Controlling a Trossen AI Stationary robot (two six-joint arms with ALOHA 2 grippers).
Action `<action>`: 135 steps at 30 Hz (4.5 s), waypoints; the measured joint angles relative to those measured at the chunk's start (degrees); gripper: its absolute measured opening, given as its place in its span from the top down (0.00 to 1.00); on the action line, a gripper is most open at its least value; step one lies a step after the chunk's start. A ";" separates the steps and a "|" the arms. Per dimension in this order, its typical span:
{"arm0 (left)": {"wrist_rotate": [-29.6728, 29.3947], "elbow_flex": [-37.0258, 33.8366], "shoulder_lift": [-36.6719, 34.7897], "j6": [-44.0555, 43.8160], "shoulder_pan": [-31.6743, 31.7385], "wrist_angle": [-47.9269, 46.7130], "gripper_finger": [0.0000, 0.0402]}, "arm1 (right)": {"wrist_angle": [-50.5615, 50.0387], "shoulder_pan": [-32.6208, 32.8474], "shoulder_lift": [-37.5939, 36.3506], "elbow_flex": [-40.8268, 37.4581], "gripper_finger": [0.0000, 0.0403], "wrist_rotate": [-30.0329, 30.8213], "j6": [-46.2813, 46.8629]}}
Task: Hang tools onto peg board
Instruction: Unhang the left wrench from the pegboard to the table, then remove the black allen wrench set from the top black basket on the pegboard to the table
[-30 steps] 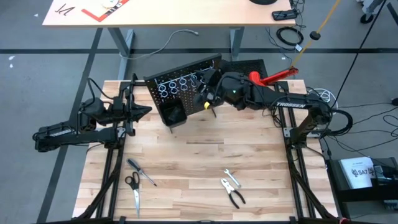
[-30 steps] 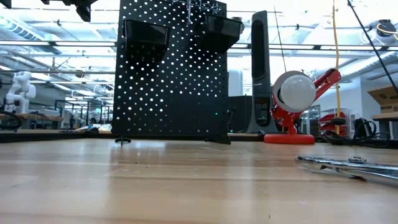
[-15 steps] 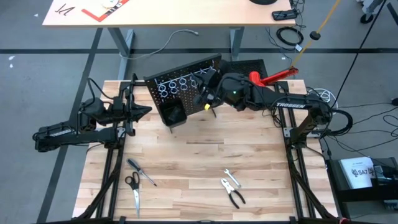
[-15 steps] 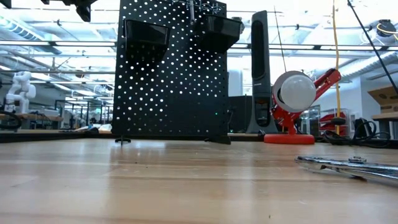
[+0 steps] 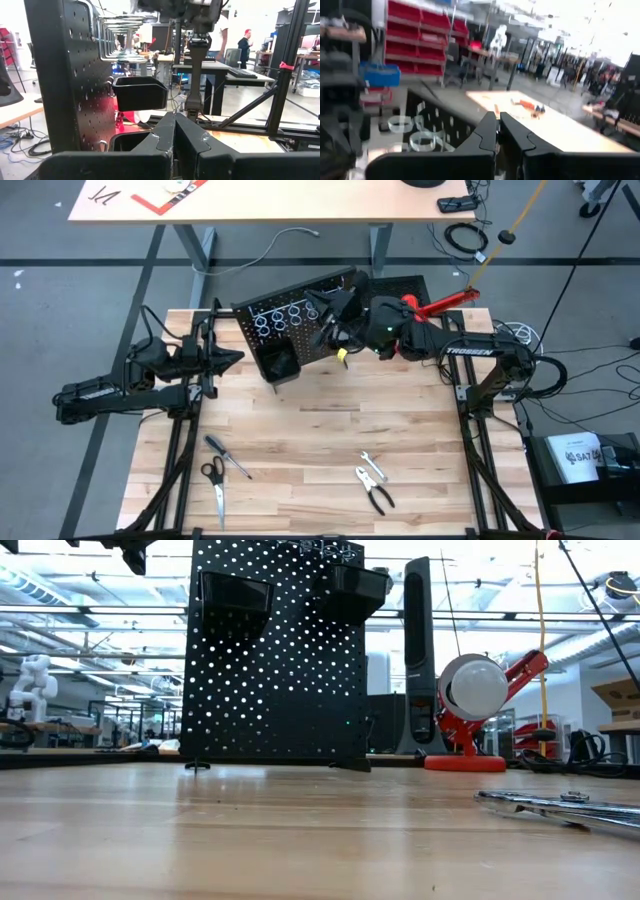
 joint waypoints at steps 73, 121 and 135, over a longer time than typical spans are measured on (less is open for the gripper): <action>0.26 0.00 0.00 -0.53 0.00 -0.16 0.97 | -75.43 25.99 31.16 -0.42 0.91 -22.38 74.33; 0.26 0.02 0.00 -0.48 0.00 -0.42 0.97 | -68.87 4.07 5.19 19.87 0.71 -6.37 1.77; 0.26 0.02 0.00 0.00 0.00 -0.63 0.97 | -67.84 -3.69 8.74 19.82 0.71 -15.61 -2.04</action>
